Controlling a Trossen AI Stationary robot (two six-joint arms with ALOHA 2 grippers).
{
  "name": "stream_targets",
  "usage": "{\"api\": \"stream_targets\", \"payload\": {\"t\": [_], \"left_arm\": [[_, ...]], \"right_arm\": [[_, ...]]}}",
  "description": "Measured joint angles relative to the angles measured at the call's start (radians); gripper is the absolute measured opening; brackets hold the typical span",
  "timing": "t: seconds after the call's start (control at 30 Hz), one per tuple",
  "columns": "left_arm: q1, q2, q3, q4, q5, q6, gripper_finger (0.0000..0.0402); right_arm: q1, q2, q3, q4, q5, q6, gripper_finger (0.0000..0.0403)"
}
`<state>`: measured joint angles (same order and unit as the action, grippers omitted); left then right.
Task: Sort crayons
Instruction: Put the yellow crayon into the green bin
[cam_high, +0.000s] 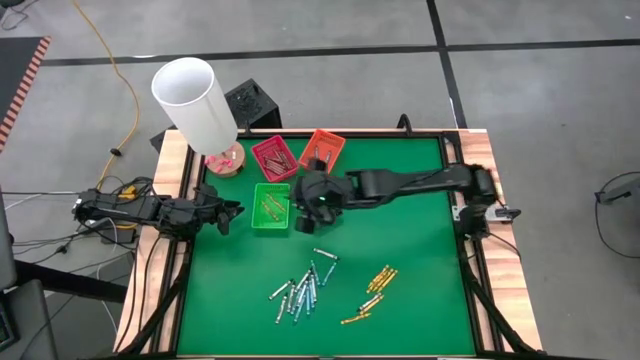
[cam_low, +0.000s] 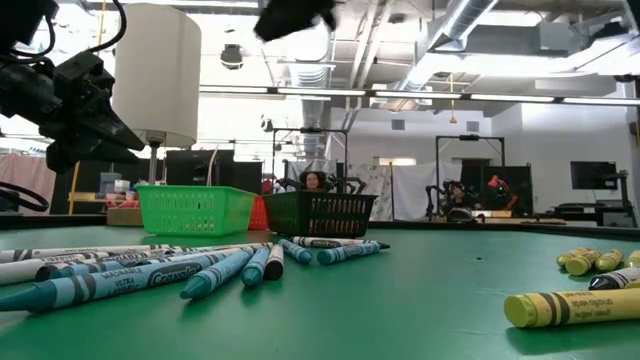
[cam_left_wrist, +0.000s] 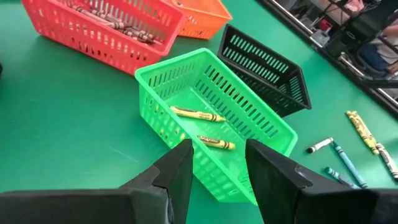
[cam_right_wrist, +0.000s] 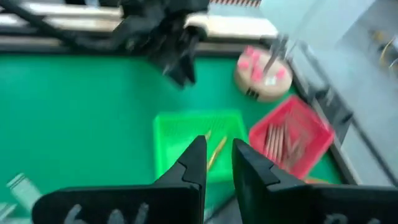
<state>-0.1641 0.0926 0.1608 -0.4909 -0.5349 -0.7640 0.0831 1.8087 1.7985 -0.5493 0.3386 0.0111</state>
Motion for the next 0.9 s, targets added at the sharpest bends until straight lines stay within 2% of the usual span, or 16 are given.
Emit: {"api": "stream_targets", "payload": {"t": [0.23, 0.47, 0.73, 0.9], "left_arm": [[0.0, 0.0, 0.0, -0.001, -0.002, 0.011, 0.0137], [0.0, 0.0, 0.0, -0.001, -0.007, 0.022, 0.0137], [0.0, 0.0, 0.0, 0.0, -0.03, 0.021, 0.0137], [0.0, 0.0, 0.0, 0.001, -0.03, 0.021, 0.0137]], "right_arm": [[0.125, -0.121, 0.0, -0.411, -0.025, 0.268, 0.0072], [0.323, -0.071, -0.002, -0.753, -0.026, 0.558, 0.0072], [0.497, 0.059, -0.11, -0.796, -0.029, 0.664, 0.0072], [0.545, 0.115, -0.187, -0.633, -0.116, 0.657, 0.0072]]}}
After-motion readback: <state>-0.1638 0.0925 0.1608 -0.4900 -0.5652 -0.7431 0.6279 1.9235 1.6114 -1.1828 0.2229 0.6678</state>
